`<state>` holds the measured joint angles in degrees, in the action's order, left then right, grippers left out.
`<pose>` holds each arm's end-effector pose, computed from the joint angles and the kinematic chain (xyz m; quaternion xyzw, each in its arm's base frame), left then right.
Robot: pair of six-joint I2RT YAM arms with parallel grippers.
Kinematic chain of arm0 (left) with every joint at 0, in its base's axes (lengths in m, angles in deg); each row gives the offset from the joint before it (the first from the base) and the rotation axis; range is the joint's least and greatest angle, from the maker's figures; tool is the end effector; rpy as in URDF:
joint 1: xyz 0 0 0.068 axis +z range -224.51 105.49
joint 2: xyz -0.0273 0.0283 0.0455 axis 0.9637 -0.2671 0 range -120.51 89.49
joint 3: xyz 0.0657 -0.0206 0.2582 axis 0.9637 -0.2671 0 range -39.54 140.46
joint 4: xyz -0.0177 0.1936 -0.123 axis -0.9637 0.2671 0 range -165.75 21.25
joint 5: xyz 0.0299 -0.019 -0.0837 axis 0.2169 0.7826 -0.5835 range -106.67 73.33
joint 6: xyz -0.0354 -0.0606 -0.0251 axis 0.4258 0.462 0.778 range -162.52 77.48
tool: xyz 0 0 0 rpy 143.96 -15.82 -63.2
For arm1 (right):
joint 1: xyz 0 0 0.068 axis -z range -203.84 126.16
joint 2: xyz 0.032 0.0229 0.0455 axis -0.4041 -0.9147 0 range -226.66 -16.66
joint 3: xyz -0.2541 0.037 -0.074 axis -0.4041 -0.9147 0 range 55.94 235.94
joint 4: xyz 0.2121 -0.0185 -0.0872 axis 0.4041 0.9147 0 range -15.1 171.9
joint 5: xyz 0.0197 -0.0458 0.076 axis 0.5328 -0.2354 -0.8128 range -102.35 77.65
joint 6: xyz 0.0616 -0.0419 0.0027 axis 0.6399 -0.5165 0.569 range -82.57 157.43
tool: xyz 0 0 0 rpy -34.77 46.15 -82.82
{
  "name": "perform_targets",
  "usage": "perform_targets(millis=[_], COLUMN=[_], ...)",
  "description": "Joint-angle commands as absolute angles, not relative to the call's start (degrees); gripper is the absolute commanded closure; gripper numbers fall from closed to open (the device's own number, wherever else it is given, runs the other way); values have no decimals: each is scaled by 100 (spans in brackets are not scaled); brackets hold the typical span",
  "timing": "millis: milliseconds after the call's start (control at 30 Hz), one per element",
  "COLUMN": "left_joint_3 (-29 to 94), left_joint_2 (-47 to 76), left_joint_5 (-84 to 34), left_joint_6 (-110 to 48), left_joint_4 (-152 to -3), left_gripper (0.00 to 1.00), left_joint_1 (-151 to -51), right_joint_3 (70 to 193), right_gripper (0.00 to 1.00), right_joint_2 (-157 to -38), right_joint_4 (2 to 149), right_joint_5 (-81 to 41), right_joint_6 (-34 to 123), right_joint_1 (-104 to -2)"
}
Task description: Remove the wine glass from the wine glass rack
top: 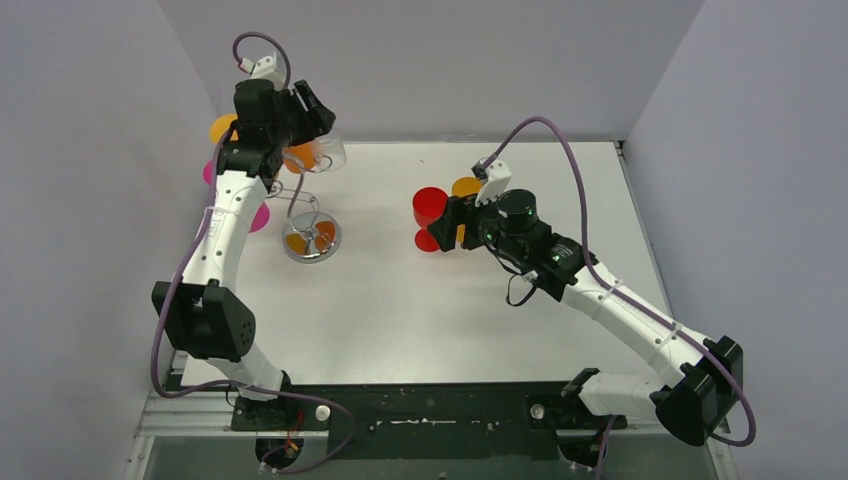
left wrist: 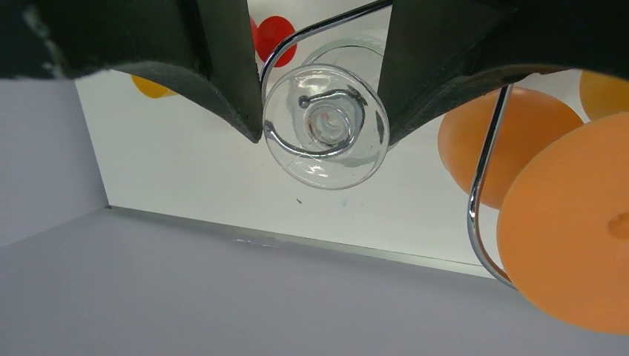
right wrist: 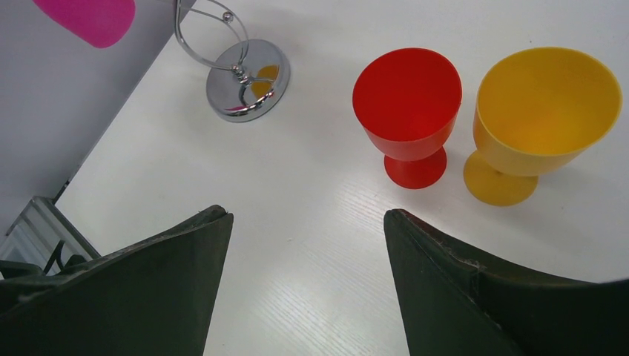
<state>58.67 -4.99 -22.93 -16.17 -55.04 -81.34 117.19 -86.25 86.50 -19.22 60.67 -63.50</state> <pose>0.3737 -0.0517 0.4048 -0.1040 0.7964 -0.2117 0.5568 0.2075 0.1816 0.3379 -0.1508 0.8041 0.3408 0.4632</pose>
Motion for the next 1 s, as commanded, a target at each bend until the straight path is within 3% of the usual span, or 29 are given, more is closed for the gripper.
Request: perform_targets(millis=[0,500,967], left_joint_3=[5839,5128,5049], left_joint_2=[-439,-1,-34], left_joint_5=[-2293,-1906,-1861], left_joint_6=[-1308,-479,-446], left_joint_4=[-5947,-6743,-6715], left_gripper=[47,45,67], left_joint_1=[-8129,-8002,-7973], right_joint_3=[11688,11667,11702], right_gripper=[23,23,23], right_joint_2=[-8458,-8454,-8496], right_joint_4=[8339,8343,8352], right_joint_5=[-1946,-1993,-2026], right_joint_6=[6085,6107,6159], right_joint_1=[-6304,-6303,-6303])
